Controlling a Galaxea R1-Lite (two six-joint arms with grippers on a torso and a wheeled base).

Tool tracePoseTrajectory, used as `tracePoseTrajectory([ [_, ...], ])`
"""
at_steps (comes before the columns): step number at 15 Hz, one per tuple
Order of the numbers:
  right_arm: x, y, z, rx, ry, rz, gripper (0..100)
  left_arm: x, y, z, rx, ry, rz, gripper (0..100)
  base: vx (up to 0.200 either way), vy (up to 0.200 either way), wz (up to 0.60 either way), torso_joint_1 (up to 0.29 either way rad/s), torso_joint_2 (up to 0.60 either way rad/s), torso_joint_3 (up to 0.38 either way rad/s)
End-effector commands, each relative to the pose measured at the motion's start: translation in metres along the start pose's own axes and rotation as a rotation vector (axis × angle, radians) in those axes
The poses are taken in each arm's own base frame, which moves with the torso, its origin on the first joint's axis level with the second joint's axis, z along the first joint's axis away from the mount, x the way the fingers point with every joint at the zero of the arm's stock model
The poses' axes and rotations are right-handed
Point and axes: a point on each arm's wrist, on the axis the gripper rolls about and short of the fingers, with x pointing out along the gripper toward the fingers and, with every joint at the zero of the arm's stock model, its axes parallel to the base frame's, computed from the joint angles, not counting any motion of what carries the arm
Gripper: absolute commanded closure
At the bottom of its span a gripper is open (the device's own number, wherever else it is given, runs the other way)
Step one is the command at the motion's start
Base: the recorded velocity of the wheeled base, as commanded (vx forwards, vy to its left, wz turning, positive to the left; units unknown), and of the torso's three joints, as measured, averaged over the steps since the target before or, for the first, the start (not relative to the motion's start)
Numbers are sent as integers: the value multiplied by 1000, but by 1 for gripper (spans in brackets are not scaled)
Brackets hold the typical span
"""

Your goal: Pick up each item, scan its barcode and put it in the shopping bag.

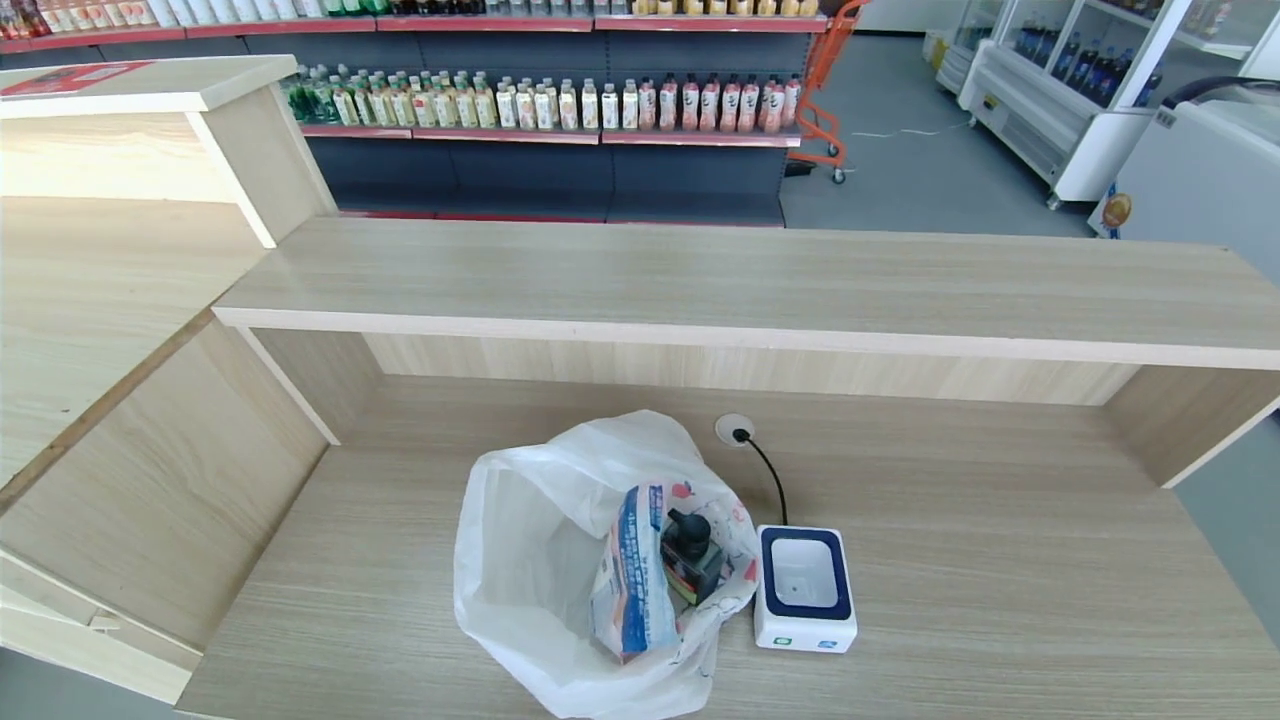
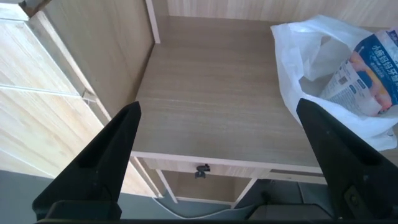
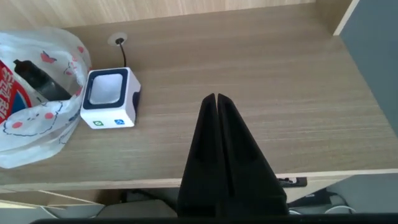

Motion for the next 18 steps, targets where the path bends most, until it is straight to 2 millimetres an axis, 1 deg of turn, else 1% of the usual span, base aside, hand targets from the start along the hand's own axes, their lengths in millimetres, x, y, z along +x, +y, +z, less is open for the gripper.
tracePoseTrajectory([
  [1,0,0,0,1,3,2,100,0,0,0,-1,-1,3,0,200,0,0,-7,-2,2],
  [2,0,0,0,2,3,2,100,0,0,0,-3,-1,3,0,200,0,0,7,2,-2],
  [18,0,0,0,-3,5,1,100,0,0,0,-4,-1,3,0,0,0,0,0,0,0],
])
